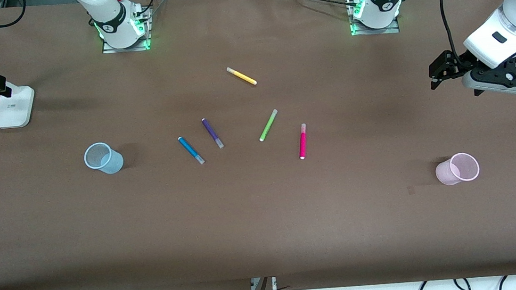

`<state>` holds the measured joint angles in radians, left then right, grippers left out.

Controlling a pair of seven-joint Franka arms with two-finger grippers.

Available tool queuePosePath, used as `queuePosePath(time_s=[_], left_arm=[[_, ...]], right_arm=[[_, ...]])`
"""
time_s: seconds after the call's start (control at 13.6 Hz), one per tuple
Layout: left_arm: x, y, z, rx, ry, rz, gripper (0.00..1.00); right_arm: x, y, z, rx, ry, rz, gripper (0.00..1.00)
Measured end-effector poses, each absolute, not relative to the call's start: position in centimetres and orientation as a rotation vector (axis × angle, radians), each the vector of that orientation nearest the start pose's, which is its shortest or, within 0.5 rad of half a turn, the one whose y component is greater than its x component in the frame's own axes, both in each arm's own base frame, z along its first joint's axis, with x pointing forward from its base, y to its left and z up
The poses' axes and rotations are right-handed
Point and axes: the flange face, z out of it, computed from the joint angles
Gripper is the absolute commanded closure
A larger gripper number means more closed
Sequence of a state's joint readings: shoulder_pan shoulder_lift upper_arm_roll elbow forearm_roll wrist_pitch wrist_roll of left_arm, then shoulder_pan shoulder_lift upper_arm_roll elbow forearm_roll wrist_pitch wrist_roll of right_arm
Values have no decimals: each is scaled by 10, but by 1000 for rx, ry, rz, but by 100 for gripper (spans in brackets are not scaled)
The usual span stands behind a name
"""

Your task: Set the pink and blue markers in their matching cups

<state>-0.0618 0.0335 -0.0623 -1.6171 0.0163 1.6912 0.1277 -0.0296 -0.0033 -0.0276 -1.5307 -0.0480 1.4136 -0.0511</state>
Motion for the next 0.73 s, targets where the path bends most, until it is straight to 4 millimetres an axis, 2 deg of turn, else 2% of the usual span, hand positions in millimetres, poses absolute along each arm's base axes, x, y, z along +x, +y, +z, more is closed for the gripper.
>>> queuePosePath(time_s=[0.73], left_arm=[[574,-69,591,-3103,394,-56,0]], right_arm=[[539,-37,626,-3170,20,201,0]])
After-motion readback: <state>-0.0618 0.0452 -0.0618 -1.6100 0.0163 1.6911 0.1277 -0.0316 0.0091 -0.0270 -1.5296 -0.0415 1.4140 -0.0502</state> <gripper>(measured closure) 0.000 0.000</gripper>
